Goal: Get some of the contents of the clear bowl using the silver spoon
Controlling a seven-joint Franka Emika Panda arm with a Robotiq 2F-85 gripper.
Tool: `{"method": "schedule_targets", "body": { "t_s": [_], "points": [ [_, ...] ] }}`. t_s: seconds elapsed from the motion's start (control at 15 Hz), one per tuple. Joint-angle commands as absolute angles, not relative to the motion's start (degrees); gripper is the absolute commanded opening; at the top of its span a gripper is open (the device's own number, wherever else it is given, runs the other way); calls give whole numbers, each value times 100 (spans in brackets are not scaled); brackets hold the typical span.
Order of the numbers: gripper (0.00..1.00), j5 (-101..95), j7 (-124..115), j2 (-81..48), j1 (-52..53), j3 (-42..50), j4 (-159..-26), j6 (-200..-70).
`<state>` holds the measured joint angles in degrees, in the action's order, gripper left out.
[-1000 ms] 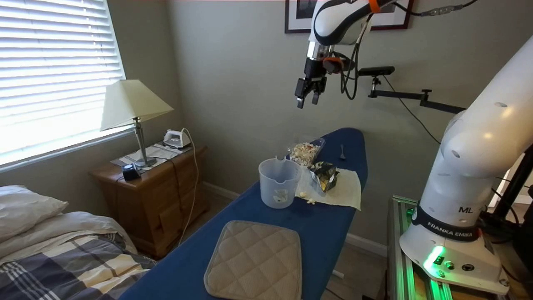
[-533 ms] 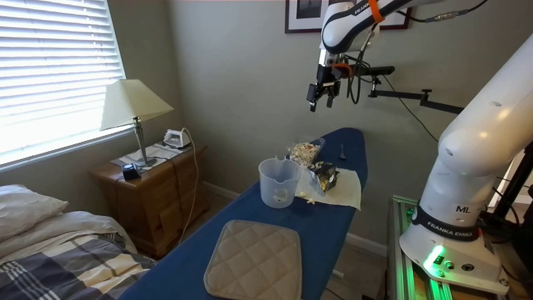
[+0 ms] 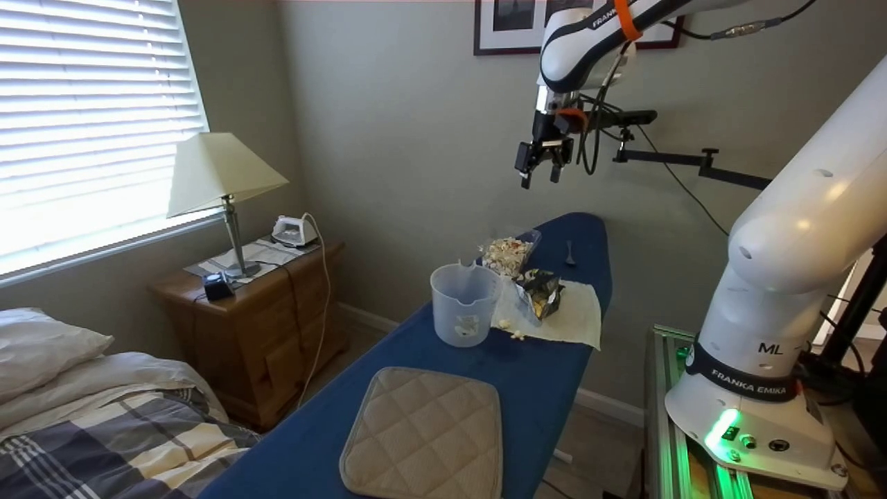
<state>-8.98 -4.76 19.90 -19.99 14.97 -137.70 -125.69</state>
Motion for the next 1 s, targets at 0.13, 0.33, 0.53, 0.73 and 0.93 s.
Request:
{"method": "schedule_targets", "body": {
  "t_s": [0.13, 0.33, 0.53, 0.73, 0.93],
  "points": [
    [100, -818, -1219, 1830, -2438, 1851, -13868, -12594],
    [100, -802, -1261, 1574, -2642, 2125, -13884, -12733],
    [100, -813, -1145, 1253, -2739, 2343, -13884, -12836],
    [100, -816, -1089, 826, -2782, 2507, -13837, -13087],
    [100, -747, -1091, 560, -2722, 2521, -13796, -13111]
  ]
}}
